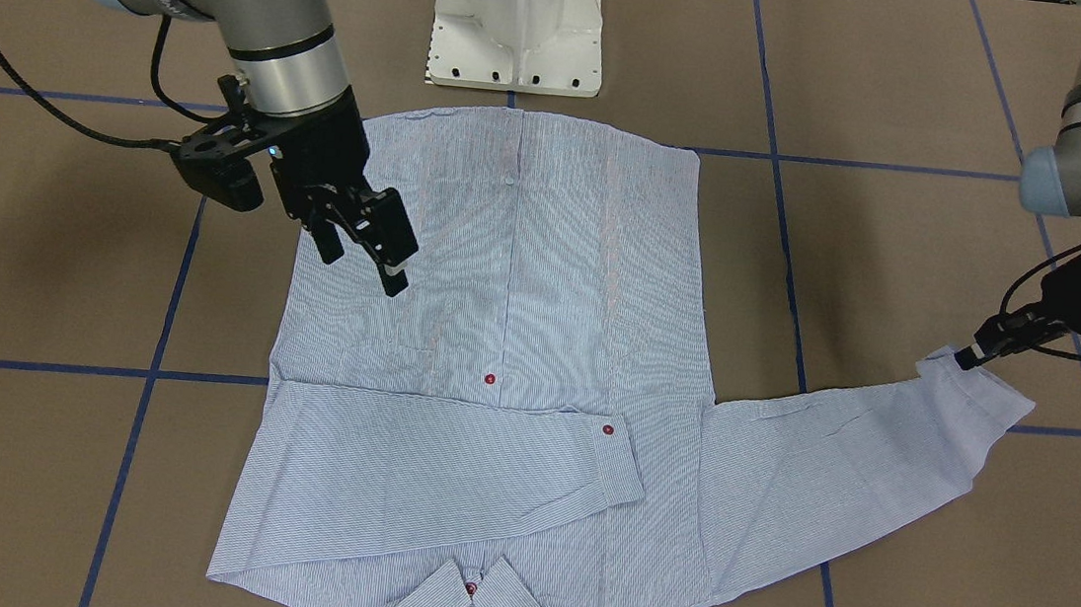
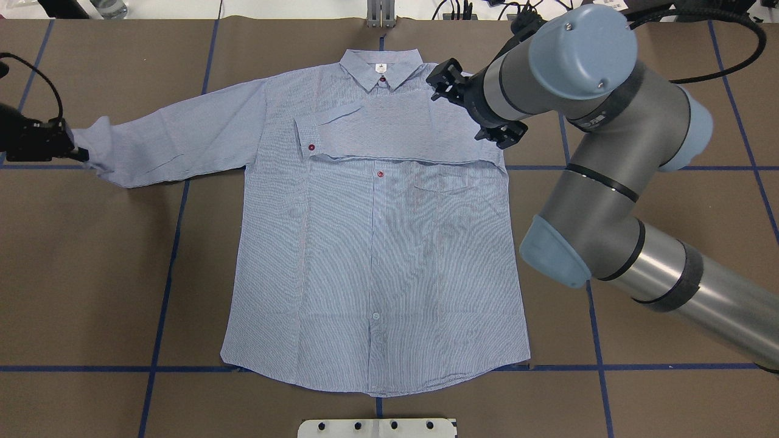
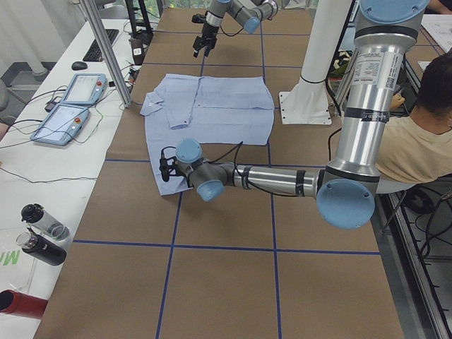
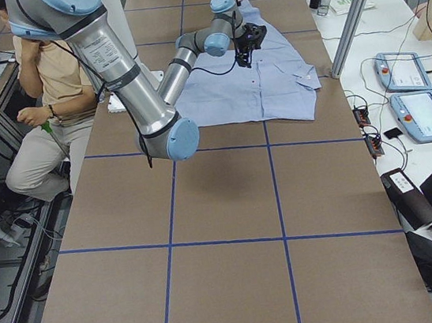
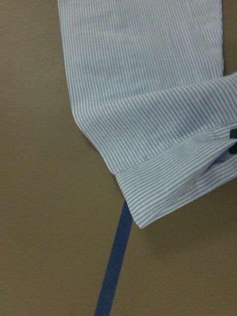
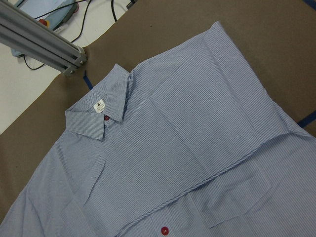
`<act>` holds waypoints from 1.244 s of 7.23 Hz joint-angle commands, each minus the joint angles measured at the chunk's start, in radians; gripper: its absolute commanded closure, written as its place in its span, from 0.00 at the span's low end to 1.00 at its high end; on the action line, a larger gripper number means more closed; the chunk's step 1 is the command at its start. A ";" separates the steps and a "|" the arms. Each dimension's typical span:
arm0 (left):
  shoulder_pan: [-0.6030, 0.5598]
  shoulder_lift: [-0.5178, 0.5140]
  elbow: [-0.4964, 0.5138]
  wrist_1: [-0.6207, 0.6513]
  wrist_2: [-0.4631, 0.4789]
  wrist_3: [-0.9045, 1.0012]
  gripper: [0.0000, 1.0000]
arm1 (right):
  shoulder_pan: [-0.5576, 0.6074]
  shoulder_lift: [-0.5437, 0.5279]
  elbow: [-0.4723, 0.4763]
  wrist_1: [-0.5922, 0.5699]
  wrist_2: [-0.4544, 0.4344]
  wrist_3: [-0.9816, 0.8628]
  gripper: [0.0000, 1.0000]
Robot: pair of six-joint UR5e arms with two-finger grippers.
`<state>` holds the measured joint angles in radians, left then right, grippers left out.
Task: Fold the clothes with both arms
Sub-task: 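Fold the held sleeve with the left gripper across the chest while the right gripper withdraws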
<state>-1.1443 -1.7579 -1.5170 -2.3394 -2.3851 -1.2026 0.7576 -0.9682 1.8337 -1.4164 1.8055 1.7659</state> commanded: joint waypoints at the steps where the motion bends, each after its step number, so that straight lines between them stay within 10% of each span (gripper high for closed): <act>1: 0.021 -0.250 -0.077 0.185 0.039 -0.143 1.00 | 0.084 -0.078 0.018 0.002 0.087 -0.104 0.01; 5: 0.365 -0.611 0.075 0.180 0.364 -0.409 1.00 | 0.134 -0.228 0.061 0.005 0.109 -0.181 0.01; 9: 0.489 -0.726 0.161 0.172 0.511 -0.508 1.00 | 0.146 -0.290 0.071 0.010 0.097 -0.204 0.01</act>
<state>-0.6765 -2.4626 -1.3633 -2.1673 -1.8910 -1.6924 0.9042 -1.2513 1.9070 -1.4069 1.9069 1.5637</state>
